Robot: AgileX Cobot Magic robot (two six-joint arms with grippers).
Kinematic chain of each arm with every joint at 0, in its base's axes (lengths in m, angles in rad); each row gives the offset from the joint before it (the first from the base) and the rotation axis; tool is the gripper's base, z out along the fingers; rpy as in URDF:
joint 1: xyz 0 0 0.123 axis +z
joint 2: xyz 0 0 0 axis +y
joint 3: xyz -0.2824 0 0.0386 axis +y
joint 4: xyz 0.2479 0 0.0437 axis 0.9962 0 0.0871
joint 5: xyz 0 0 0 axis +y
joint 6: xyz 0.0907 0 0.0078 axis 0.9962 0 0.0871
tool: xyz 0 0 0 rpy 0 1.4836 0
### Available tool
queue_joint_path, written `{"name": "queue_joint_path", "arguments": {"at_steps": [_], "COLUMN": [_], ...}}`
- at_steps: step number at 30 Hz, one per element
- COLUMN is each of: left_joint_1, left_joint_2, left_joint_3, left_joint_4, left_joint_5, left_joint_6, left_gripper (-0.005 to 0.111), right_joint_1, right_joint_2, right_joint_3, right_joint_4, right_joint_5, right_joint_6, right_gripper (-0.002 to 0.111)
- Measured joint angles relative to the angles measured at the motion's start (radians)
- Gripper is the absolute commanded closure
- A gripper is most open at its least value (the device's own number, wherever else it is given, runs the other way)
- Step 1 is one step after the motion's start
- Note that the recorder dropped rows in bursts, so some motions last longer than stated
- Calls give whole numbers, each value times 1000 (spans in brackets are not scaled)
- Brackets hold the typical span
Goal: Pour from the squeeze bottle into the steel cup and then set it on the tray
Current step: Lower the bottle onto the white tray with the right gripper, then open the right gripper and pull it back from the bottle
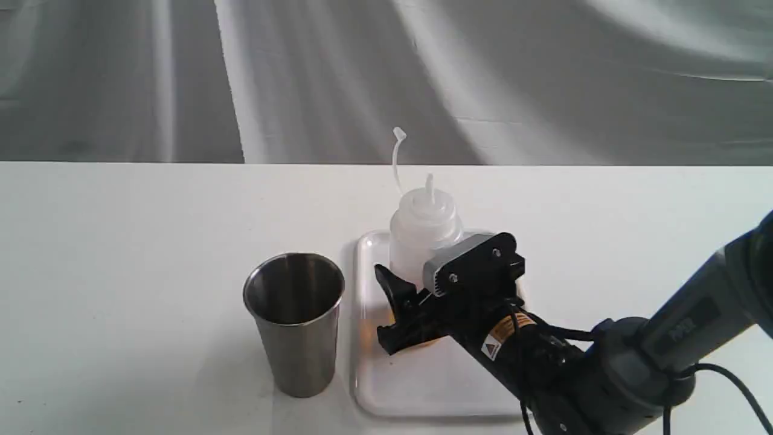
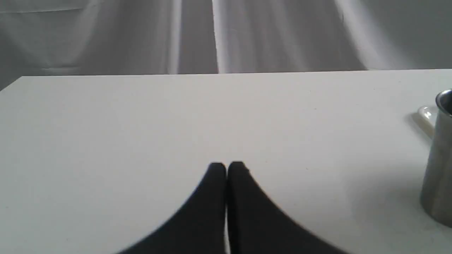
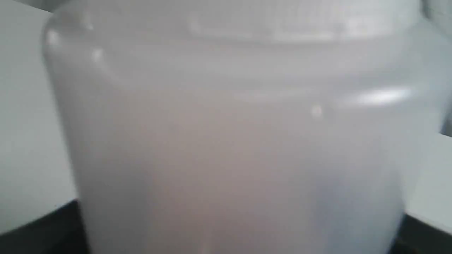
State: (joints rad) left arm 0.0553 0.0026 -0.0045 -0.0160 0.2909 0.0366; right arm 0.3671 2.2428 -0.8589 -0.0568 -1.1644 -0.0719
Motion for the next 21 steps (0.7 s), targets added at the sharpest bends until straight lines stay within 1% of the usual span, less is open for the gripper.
{"name": "queue_joint_path", "arguments": {"at_steps": [10,17,21], "left_joint_1": [0,0,0], "left_joint_2": [0,0,0], "left_joint_3": [0,0,0], "left_joint_4": [0,0,0], "left_joint_5": [0,0,0], "left_joint_6": [0,0,0], "left_gripper": [107,107,107], "right_joint_1": [0,0,0], "right_joint_2": [0,0,0], "right_joint_3": [0,0,0], "right_joint_4": [0,0,0], "right_joint_5": [0,0,0], "right_joint_6": [0,27,31], "right_gripper": [108,92,91]}}
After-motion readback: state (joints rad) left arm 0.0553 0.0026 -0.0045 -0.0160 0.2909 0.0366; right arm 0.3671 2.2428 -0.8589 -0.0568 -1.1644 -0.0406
